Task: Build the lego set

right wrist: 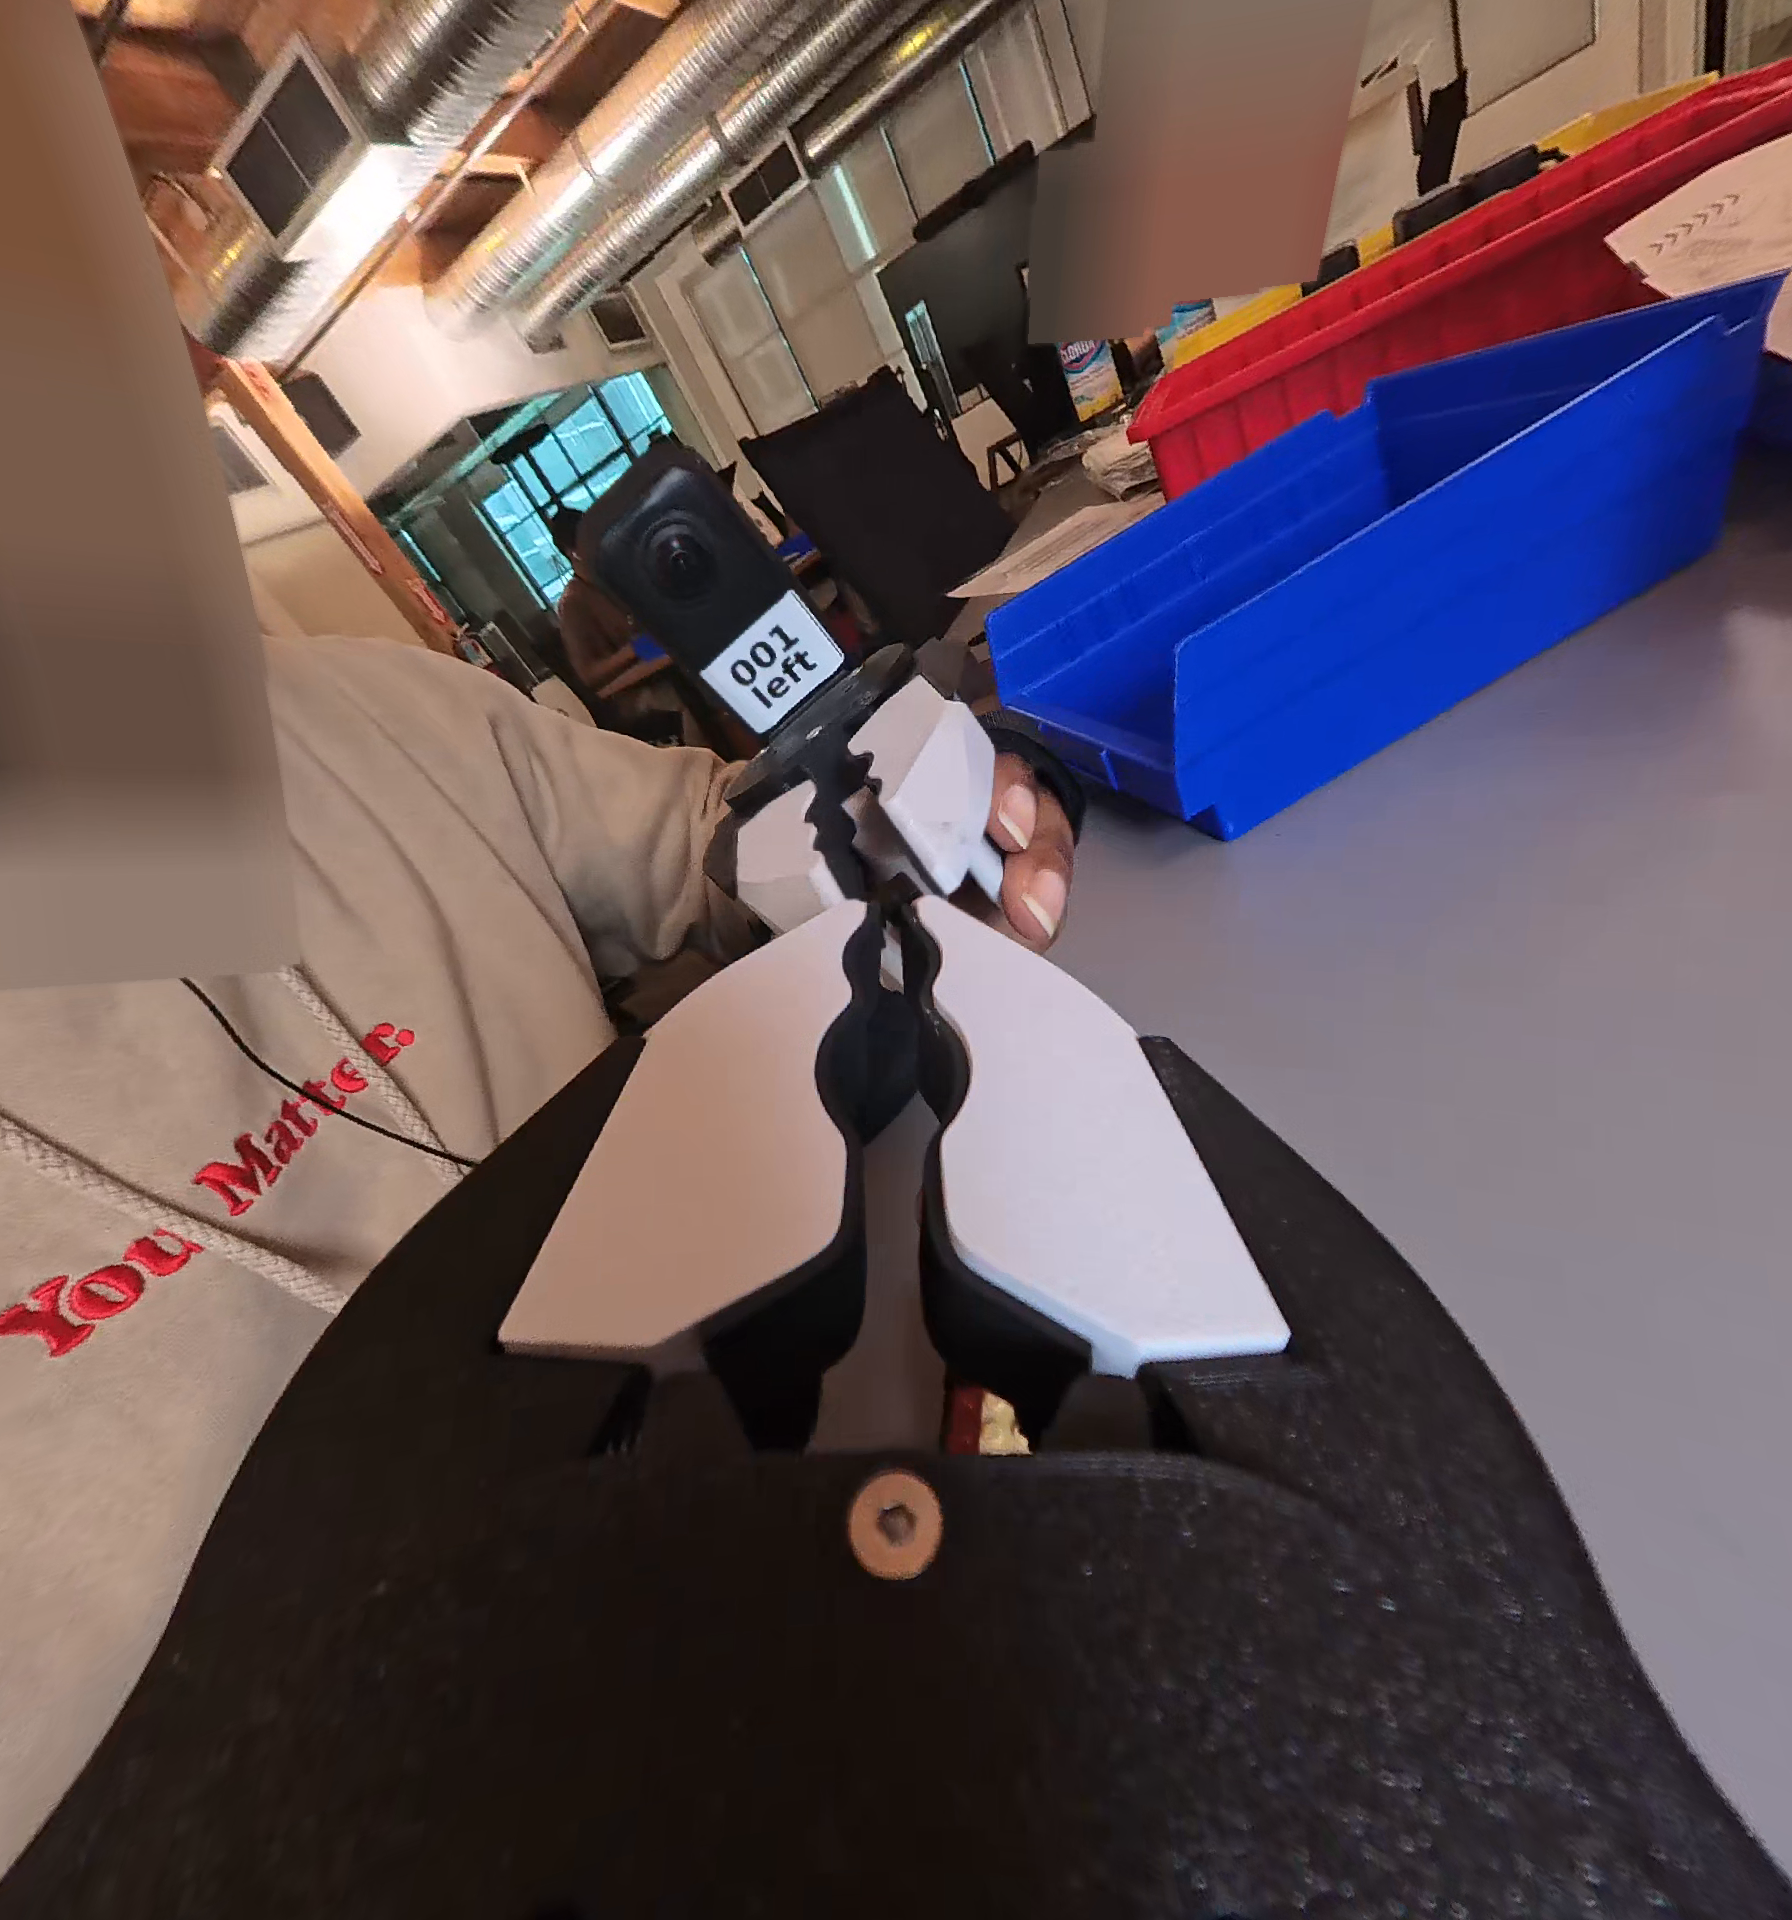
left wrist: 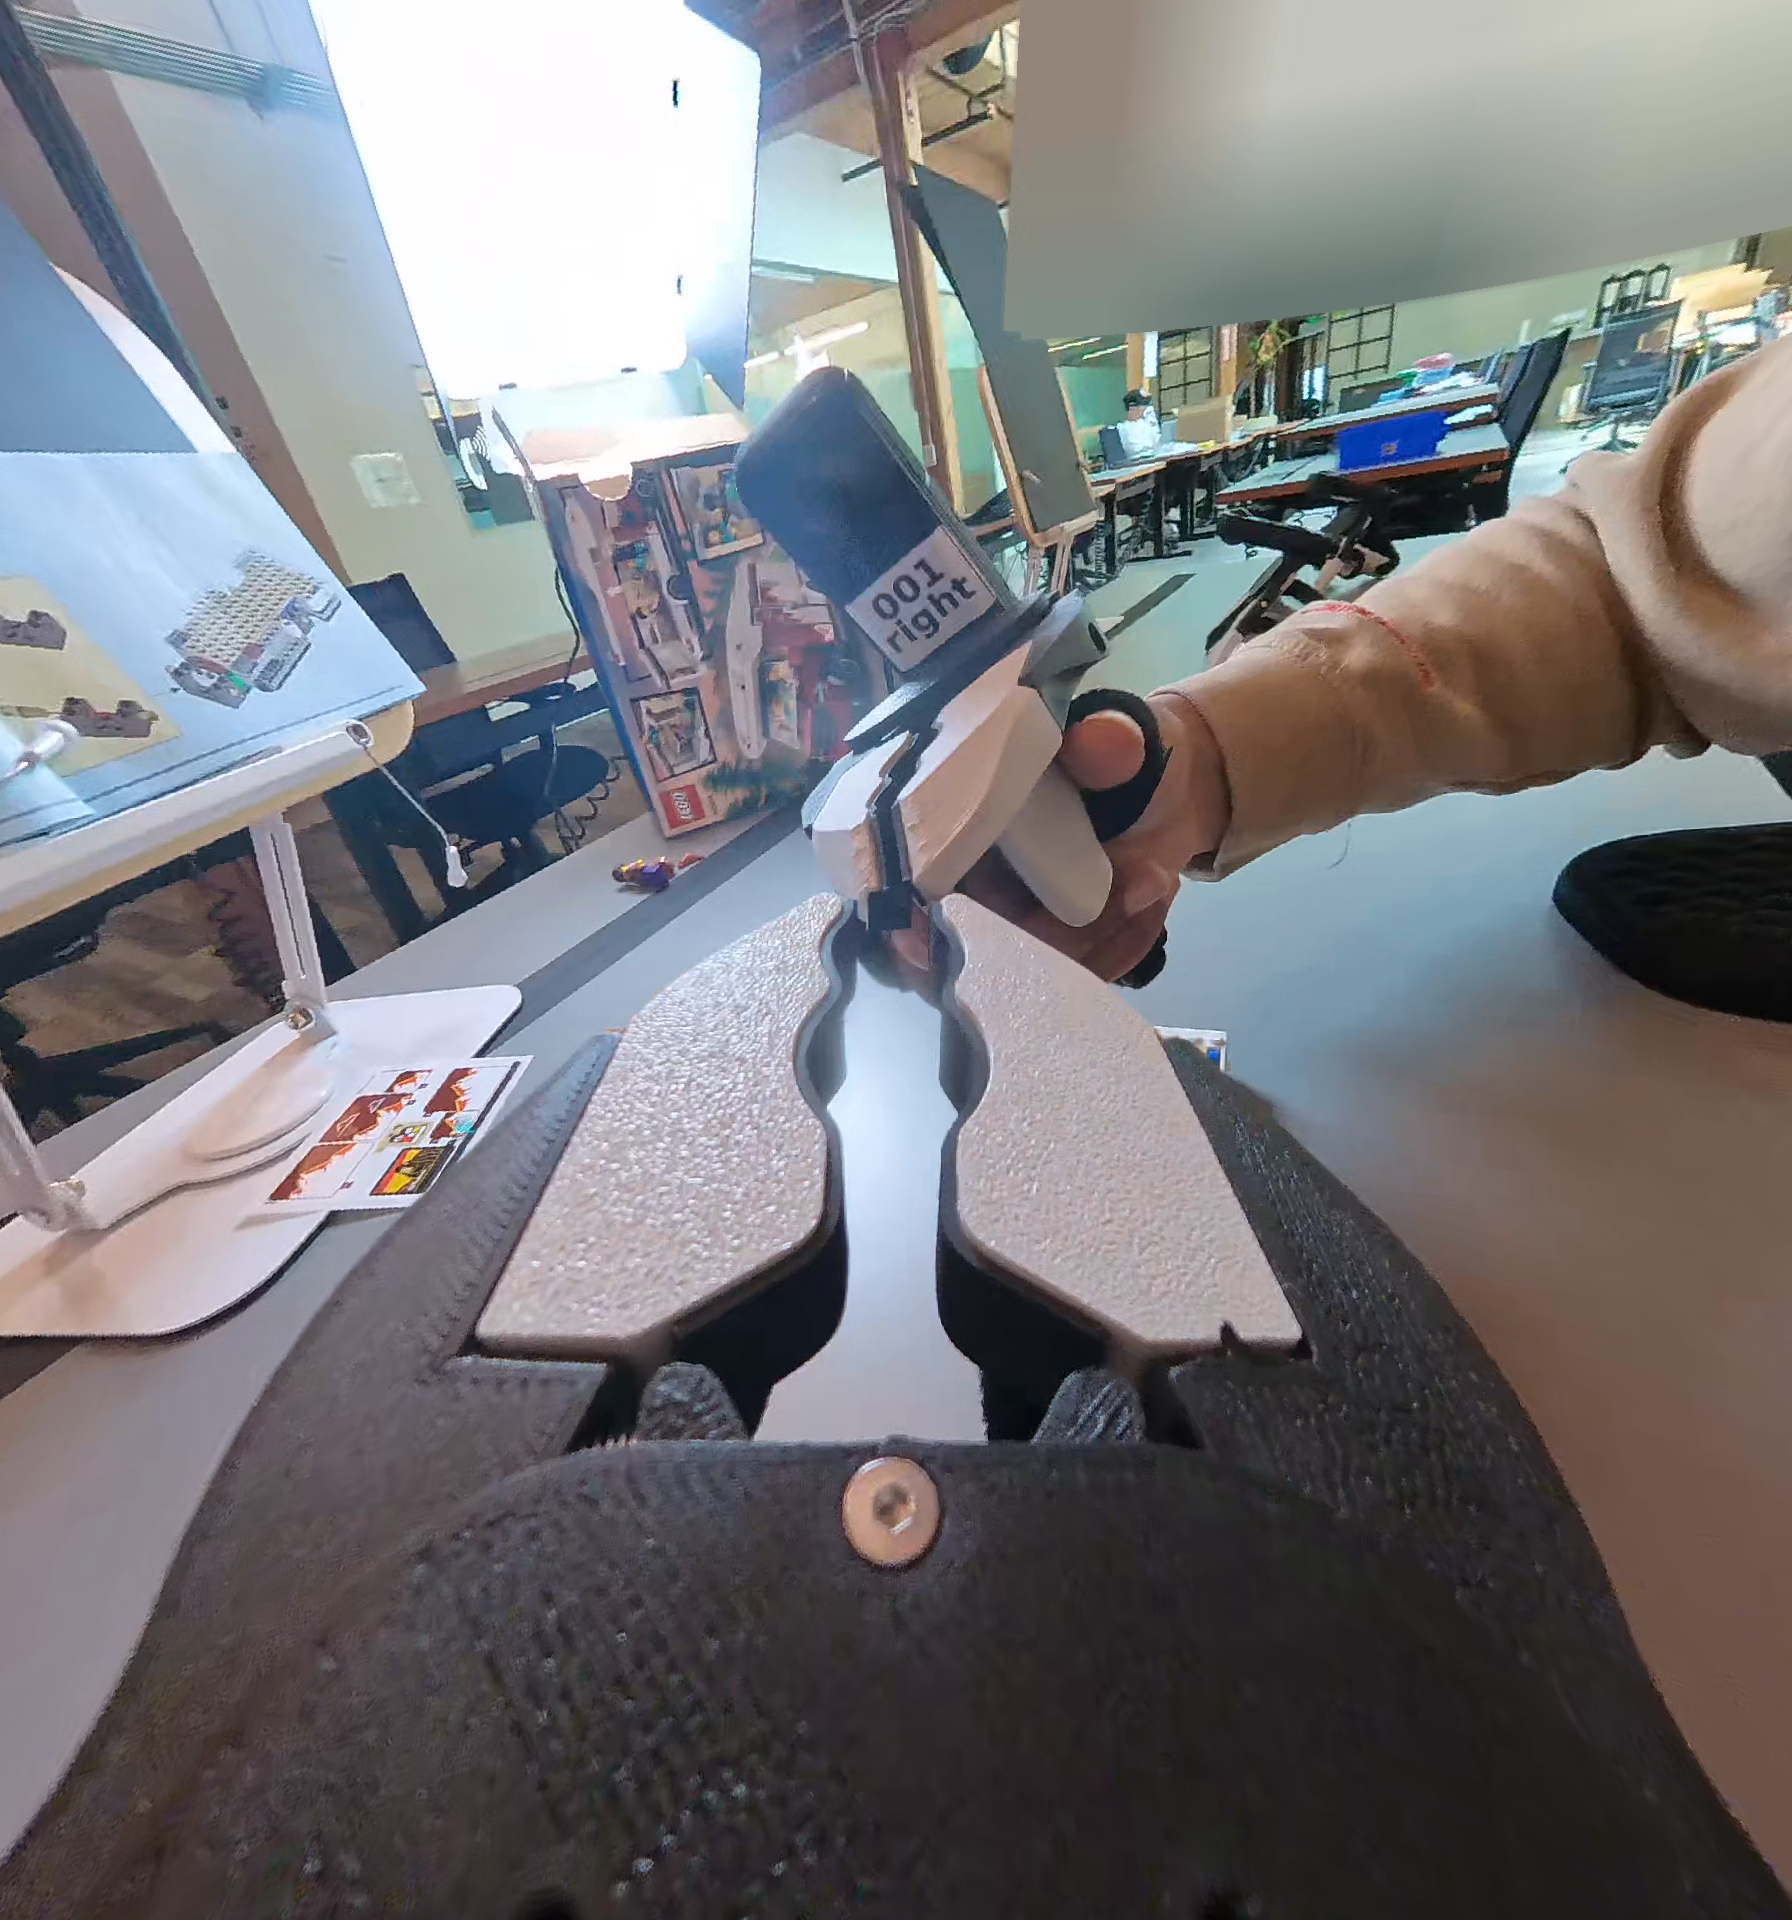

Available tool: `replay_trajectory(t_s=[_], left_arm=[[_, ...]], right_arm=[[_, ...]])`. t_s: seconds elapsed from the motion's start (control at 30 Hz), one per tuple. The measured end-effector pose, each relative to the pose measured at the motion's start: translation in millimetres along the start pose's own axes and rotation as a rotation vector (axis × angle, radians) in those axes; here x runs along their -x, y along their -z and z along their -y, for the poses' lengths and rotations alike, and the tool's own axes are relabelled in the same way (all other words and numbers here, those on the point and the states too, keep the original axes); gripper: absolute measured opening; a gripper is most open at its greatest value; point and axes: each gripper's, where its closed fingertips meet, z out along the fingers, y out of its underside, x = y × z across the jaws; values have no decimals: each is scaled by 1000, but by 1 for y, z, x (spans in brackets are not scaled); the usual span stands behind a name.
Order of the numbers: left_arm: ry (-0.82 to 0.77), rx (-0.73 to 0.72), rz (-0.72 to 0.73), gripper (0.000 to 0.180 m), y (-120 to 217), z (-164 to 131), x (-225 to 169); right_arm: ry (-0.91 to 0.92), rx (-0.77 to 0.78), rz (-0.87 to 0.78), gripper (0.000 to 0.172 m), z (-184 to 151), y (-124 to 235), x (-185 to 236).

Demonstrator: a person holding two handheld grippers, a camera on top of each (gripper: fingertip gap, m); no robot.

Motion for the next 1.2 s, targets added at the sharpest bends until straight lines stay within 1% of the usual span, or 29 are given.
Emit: replay_trajectory(t_s=[0.1, 0.23, 0.37, 0.43, 0.47, 0.5, 0.57, 0.63, 0.7, 0.73, 0.8, 0.83, 0.93, 0.97, 1.03, 1.1, 1.17, 1.2], left_arm=[[5, 3, -14, 10, 0, -1, -2], [-10, 7, -25, 8, -1, -3, -5], [-24, 40, -31, 8, -1, -8, -5], [-21, 79, -35, 8, -2, -15, -3], [-21, 123, -28, 8, -3, -22, 1], [-20, 205, -32, 8, -3, -34, 4], [9, 355, -54, 8, -2, -58, 7], [55, 564, -121, 8, 5, -89, 4], [62, 709, -180, 8, 14, -114, -1], [60, 742, -187, 8, 15, -121, -2], [73, 802, -270, 8, 17, -129, -13], [62, 808, -269, 8, 15, -130, -13], [52, 848, -300, 8, 14, -137, -18], [42, 854, -297, 8, 14, -139, -18], [18, 877, -300, 8, 17, -142, -19], [-1, 884, -293, 8, 18, -142, -18], [-2, 883, -301, 8, 20, -142, -20], [-10, 885, -306, 8, 20, -142, -21]], right_arm=[[-7, 0, 20, 4, -1, -1, 2], [-65, -7, 64, 4, -4, -1, 4], [-78, 4, 66, 5, -7, 0, 1], [-66, 41, 46, 13, -10, 4, -1], [-38, 77, 10, 16, -12, 8, -4], [12, 134, -54, 19, -16, 14, -10], [128, 304, -193, 24, -33, 31, -18], [203, 489, -296, 33, -58, 46, -19], [280, 672, -380, 42, -87, 56, -19], [326, 757, -414, 46, -101, 59, -20], [397, 915, -457, 56, -123, 62, -22], [424, 981, -474, 62, -131, 63, -25], [471, 1108, -484, 75, -140, 60, -34], [481, 1139, -475, 76, -139, 59, -36], [534, 1208, -438, 68, -137, 59, -40], [595, 1279, -365, 66, -136, 61, -40], [710, 1356, -276, 66, -137, 67, -41], [797, 1391, -226, 66, -136, 70, -42]])
